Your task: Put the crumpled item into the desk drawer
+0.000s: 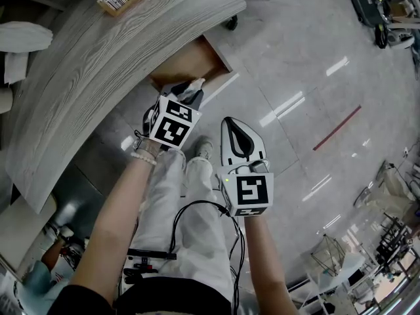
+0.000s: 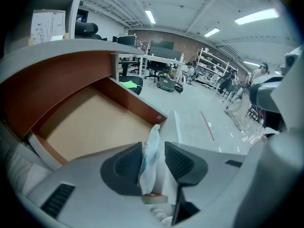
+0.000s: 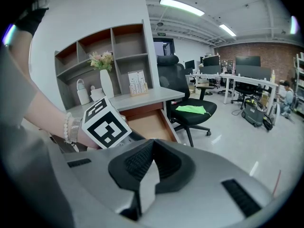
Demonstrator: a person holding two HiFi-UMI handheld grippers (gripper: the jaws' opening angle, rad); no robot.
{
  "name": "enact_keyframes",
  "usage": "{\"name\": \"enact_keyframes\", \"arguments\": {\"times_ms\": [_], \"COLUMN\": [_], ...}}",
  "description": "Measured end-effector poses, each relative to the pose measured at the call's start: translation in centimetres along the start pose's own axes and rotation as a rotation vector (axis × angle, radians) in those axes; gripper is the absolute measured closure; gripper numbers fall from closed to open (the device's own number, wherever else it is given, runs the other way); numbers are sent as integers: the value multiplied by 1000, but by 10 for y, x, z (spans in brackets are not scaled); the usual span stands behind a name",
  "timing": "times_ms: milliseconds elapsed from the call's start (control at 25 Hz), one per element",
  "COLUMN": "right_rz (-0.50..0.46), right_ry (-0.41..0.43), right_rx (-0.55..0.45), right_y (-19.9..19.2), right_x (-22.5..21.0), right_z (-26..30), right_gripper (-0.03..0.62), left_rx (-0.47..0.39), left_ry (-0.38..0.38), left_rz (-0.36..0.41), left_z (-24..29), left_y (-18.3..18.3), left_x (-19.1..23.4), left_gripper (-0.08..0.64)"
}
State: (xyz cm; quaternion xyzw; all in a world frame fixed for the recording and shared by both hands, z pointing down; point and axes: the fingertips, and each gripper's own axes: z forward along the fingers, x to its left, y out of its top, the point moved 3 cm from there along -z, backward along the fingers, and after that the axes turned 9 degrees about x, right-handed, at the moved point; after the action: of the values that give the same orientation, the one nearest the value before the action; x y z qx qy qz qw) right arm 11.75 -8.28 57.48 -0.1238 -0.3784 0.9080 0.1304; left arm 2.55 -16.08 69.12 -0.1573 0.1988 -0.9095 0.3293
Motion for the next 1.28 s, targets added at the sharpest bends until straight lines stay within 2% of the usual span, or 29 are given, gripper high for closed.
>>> {"name": "enact_keyframes", "arguments": {"times_ms": [440, 800, 920, 960, 1040, 1120, 1280], "right_rz": [-5, -22, -21, -21, -18, -19, -28], "right_ry": [7, 6, 6, 6, 9, 9, 2], "right_rx": [1, 14, 22, 22, 21, 22, 17], "right_y": [0, -2, -5, -5, -5, -4, 1], "right_x": [8, 13, 14, 14, 16, 17, 18], "right_z": [2, 4, 4, 5, 5, 5, 2], "right_gripper": [588, 588, 588, 588, 588, 588, 588], "left_rx": [-35, -141, -146, -143, -148, -166, -197], "left_ry": [41, 68, 82, 90, 112, 129, 116], "left_rz": [-29, -91, -99, -99, -96, -97, -95], "left_z": [-12, -29, -33, -34, -36, -41, -52], "left_y": [-2, 4, 2, 1, -1, -2, -3], "left_x": [17, 28, 30, 31, 33, 35, 31], "left_gripper": [341, 321, 322, 333, 453, 529, 549]}}
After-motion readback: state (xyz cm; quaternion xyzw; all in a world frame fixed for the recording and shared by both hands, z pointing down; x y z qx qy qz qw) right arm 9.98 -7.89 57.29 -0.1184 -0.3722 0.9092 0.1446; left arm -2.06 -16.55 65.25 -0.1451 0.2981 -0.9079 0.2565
